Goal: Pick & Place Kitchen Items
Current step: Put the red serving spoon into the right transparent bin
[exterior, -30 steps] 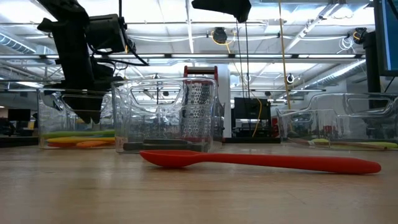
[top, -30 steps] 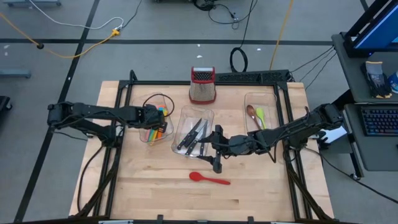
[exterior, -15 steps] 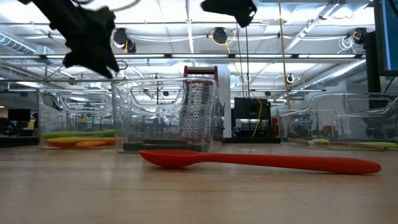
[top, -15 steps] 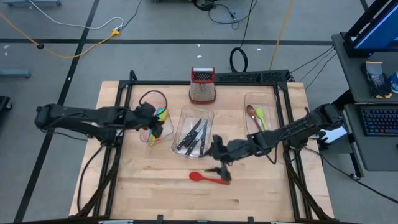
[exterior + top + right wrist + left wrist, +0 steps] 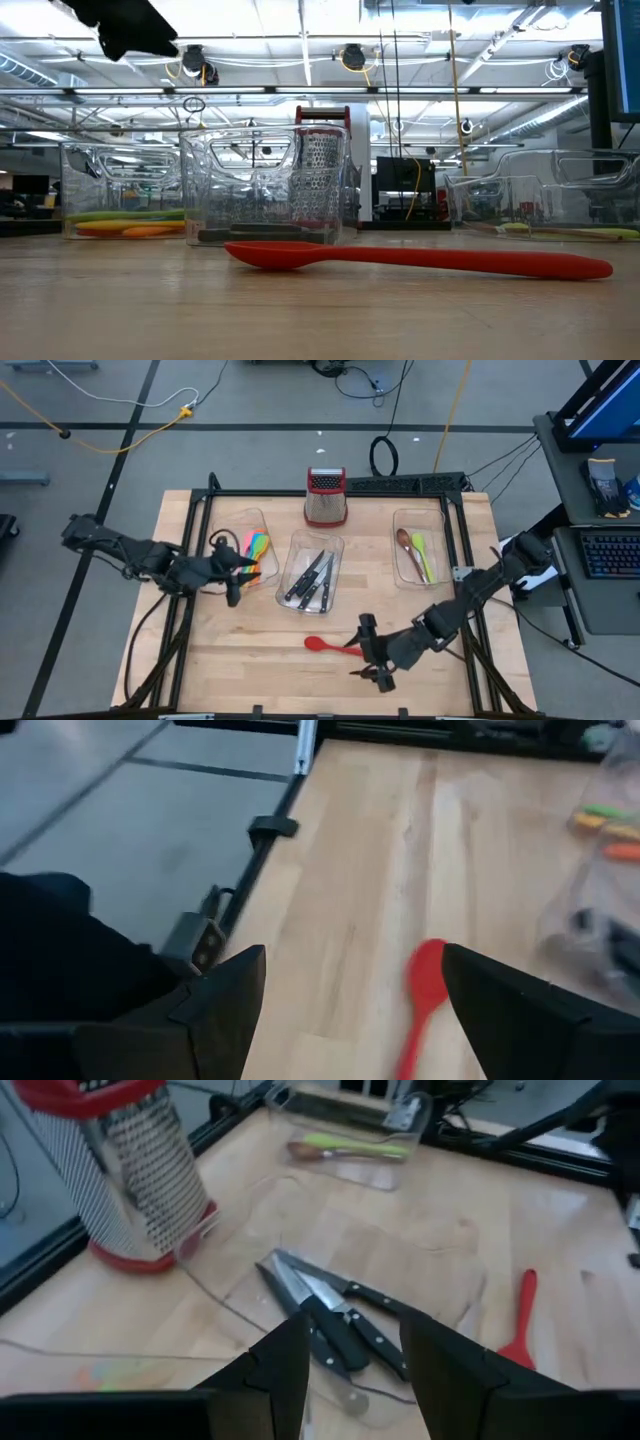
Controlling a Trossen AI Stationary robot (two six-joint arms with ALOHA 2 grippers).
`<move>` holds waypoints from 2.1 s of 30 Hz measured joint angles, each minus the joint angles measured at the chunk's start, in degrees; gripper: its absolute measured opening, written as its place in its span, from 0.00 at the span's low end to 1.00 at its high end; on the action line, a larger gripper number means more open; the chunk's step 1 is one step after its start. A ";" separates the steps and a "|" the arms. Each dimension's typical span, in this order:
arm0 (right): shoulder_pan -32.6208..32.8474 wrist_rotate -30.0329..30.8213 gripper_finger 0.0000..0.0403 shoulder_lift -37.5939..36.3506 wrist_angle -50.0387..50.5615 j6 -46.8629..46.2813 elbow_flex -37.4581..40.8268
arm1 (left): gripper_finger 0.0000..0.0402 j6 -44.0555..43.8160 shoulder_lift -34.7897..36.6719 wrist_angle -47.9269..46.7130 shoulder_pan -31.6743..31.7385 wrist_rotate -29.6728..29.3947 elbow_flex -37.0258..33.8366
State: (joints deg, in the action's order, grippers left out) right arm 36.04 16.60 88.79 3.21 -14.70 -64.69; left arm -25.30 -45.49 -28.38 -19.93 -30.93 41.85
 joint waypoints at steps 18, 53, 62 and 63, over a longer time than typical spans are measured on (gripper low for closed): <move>-4.99 -6.49 0.73 13.68 -0.80 -8.36 -2.60 | 0.40 -3.70 11.30 6.06 -14.78 -11.09 -13.41; -9.58 -2.03 0.50 30.02 -4.66 -17.29 -2.90 | 0.40 3.54 21.94 13.64 -13.11 -7.92 -21.09; -9.27 -0.50 0.06 31.90 -0.93 -19.25 -2.82 | 0.40 3.10 21.94 13.53 -13.09 -7.90 -21.11; -9.21 -0.41 0.05 31.94 -0.42 -19.66 -2.82 | 0.40 3.09 21.94 13.51 -13.10 -7.91 -21.11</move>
State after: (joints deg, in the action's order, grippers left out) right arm 26.83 16.19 120.73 2.80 -34.36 -67.51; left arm -22.21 -23.55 -14.87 -33.03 -38.84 20.73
